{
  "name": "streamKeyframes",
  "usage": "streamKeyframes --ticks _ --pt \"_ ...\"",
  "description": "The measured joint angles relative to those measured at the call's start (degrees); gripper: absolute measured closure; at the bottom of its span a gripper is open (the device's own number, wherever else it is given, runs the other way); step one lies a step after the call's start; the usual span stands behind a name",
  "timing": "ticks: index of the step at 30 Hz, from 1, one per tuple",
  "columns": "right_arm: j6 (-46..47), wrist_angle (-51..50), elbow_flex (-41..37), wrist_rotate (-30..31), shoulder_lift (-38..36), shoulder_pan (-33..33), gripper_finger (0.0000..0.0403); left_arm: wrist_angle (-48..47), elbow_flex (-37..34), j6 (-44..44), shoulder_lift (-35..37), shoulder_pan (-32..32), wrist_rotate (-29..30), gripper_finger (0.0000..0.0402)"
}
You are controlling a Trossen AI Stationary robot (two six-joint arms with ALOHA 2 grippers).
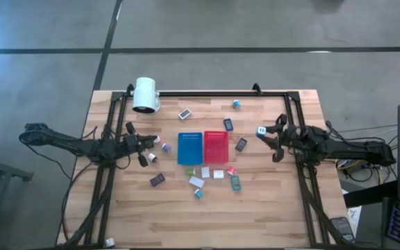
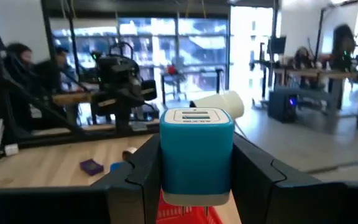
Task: Pick & Place Office items
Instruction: Put the blue charger adapter into the red bin
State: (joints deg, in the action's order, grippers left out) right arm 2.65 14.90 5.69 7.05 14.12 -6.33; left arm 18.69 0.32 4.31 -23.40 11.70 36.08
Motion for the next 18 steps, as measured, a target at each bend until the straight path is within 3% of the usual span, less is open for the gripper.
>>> streamKeyframes --ticks 6,14,18 --pt "0.4 -18.8 16.4 6.2 11.9 0.0 0.0268 -0.3 0.0 -0.1 0.0 0.0 0.0 0.0399" --pt "4.7 -43.9 38.0 9.4 37.8 -0.1 0.0268 -0.7 0.0 0.2 0.0 0.0 0.0 0.0399" --pt "5.9 -50.9 46.6 9.2 49.7 -0.1 0.0268 -2.6 0.0 0.2 0.0 0.0 0.0 0.0399"
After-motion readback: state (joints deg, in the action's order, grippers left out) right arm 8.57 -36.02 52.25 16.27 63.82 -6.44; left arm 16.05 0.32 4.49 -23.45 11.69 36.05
